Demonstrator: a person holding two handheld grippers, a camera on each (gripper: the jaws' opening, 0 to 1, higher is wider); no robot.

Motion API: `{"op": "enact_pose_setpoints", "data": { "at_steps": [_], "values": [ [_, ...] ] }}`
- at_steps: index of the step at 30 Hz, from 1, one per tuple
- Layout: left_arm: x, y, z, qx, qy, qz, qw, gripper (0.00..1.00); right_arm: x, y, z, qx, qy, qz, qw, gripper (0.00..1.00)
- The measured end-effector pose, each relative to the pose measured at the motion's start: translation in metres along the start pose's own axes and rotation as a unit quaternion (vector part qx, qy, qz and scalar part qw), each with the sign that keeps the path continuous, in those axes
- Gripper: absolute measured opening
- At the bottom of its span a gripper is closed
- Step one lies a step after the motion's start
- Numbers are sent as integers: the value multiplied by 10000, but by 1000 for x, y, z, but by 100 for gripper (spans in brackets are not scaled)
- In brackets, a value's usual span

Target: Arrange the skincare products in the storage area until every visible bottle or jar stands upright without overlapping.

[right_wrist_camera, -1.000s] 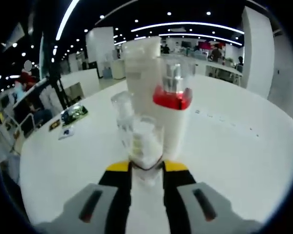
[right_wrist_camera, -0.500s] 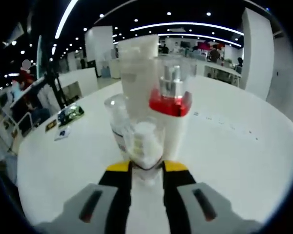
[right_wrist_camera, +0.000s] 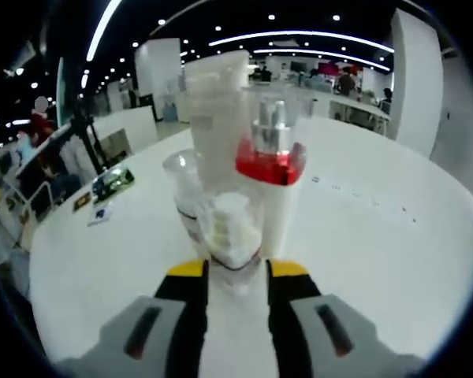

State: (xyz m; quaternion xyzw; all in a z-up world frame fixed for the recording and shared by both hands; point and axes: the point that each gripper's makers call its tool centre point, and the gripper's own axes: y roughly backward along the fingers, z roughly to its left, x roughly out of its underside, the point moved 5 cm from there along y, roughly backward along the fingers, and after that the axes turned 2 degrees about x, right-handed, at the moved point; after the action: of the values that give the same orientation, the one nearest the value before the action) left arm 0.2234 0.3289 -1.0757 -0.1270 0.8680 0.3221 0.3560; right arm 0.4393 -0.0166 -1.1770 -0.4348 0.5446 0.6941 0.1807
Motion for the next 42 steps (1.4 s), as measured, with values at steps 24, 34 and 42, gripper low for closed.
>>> {"op": "enact_pose_setpoints", "data": {
  "at_steps": [24,34,42],
  "values": [
    [-12,-55,91,-1234,-151,666,9900,40,59,106,31,-124,-880,-163,9959,34],
    [-25,-58,167,-2552,-709,1113,9578,52,99,156,52,51,-1088,-133,9940,32],
    [-29,-61,199,-2715,-711,1227,9519,52,116,175,71,174,-1320,-42,9911,31]
  ]
}}
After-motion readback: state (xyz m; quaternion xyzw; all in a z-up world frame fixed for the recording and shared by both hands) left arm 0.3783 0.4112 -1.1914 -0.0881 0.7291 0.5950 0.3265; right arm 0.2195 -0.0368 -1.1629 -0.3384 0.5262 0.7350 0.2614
